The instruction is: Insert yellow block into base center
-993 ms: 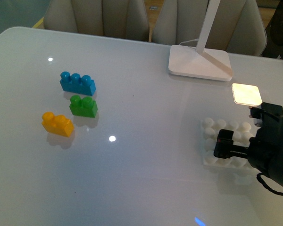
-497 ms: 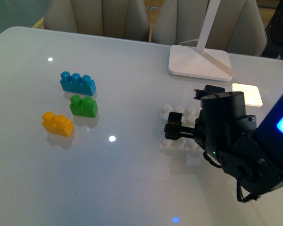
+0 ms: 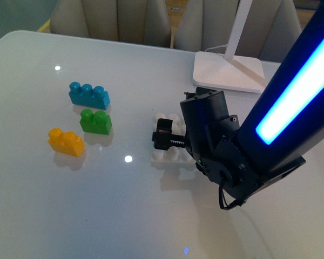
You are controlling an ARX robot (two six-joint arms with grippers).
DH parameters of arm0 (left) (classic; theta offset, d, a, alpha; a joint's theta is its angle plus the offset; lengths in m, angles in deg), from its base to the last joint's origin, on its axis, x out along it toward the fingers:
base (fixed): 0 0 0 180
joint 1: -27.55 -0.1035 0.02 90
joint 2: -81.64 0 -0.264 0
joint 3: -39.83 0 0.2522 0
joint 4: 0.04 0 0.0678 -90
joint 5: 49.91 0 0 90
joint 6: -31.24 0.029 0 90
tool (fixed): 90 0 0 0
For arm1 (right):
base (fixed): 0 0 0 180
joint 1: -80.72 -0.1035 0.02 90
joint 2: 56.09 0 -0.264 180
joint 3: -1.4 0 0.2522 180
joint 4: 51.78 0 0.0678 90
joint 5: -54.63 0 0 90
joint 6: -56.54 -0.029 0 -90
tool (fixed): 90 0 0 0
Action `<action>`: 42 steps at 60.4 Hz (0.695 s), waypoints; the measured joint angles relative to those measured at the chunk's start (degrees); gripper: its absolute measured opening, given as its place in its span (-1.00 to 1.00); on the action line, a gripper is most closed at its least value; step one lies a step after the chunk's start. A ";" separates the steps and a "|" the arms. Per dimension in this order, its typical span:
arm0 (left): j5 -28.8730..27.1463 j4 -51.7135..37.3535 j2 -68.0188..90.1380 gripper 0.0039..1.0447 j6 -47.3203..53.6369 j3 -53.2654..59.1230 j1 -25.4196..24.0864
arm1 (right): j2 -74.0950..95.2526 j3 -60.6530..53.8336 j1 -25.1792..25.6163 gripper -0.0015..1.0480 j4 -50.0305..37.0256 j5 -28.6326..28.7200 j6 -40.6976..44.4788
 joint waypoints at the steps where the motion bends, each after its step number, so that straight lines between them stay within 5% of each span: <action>1: 0.00 0.00 0.00 0.86 0.00 0.00 0.00 | 0.11 0.44 -0.31 0.83 0.33 -0.02 -0.13; 42: 0.00 0.00 0.00 0.86 0.00 0.00 0.00 | 2.08 8.46 -5.73 0.83 5.77 -1.25 -6.23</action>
